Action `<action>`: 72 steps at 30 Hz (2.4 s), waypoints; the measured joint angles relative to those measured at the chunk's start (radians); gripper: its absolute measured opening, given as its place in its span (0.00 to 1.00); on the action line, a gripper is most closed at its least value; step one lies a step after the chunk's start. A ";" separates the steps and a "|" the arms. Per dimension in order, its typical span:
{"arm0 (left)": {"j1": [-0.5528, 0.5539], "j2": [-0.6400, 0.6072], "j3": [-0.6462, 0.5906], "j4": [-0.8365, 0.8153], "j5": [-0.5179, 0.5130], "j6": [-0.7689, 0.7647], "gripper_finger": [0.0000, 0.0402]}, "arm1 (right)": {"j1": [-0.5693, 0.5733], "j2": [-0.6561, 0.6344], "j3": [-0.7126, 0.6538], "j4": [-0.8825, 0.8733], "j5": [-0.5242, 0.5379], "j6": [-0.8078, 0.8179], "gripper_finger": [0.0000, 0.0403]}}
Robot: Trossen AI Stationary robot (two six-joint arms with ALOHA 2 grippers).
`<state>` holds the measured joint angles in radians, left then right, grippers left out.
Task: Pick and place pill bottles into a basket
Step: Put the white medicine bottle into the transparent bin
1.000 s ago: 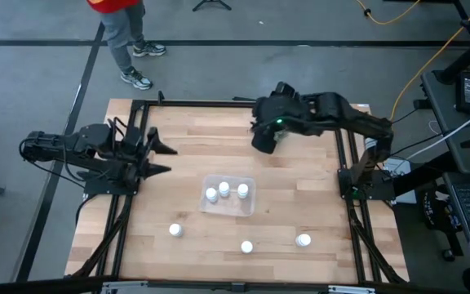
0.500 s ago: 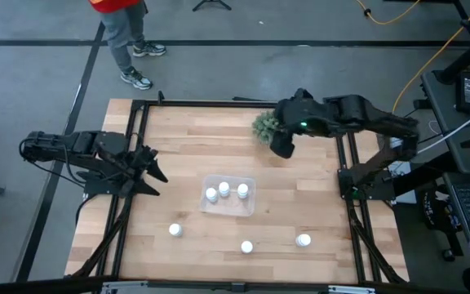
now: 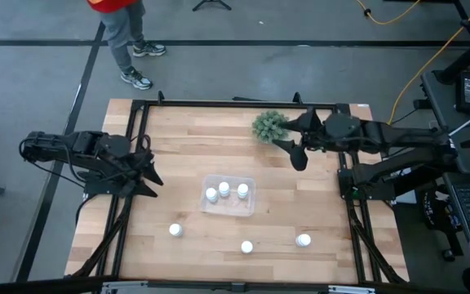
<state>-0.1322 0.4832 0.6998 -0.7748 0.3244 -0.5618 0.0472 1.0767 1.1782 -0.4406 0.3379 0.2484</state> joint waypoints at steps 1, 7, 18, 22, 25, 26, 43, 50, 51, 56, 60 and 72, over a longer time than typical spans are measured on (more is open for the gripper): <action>0.000 0.007 0.000 -0.005 0.000 -0.007 0.67 | 0.000 0.000 -0.008 0.011 0.000 -0.009 0.72; -0.006 0.104 0.000 -0.047 -0.025 0.012 0.67 | 0.000 0.022 -0.039 0.080 0.000 -0.074 0.72; -0.245 0.465 0.248 -0.257 -0.210 0.248 0.67 | 0.000 0.025 -0.039 0.078 -0.003 -0.102 0.72; -0.317 0.569 0.299 -0.413 -0.353 0.266 0.67 | 0.000 0.025 -0.039 0.075 -0.003 -0.104 0.72; -0.349 0.615 0.300 -0.431 -0.383 0.239 0.67 | 0.000 0.025 -0.039 0.075 -0.003 -0.122 0.72; -0.357 0.626 0.300 -0.429 -0.383 0.226 0.67 | 0.000 0.025 -0.039 0.075 -0.003 -0.125 0.72; -0.446 0.740 0.381 -0.396 -0.189 -0.030 0.77 | 0.000 0.025 -0.039 0.076 -0.066 -0.180 0.72; -0.468 0.837 0.381 -0.394 -0.255 -0.028 0.89 | 0.000 0.025 -0.039 0.062 -0.080 -0.183 0.72; -0.468 0.850 0.381 -0.389 -0.254 -0.028 0.90 | 0.000 0.025 -0.039 0.060 -0.080 -0.183 0.72; -0.470 0.904 0.381 -0.267 -0.246 -0.034 0.89 | 0.000 0.025 -0.039 0.048 -0.091 -0.206 0.72; -0.472 0.935 0.381 -0.171 -0.244 -0.071 0.89 | 0.000 0.025 -0.039 0.044 -0.121 -0.221 0.72; -0.493 1.026 0.380 -0.098 -0.267 -0.090 0.89 | 0.000 0.025 -0.038 0.031 -0.156 -0.254 0.72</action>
<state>-0.6250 1.5094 1.0801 -0.8730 0.0573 -0.6521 0.0471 1.1015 1.1400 -0.4100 0.1814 -0.0055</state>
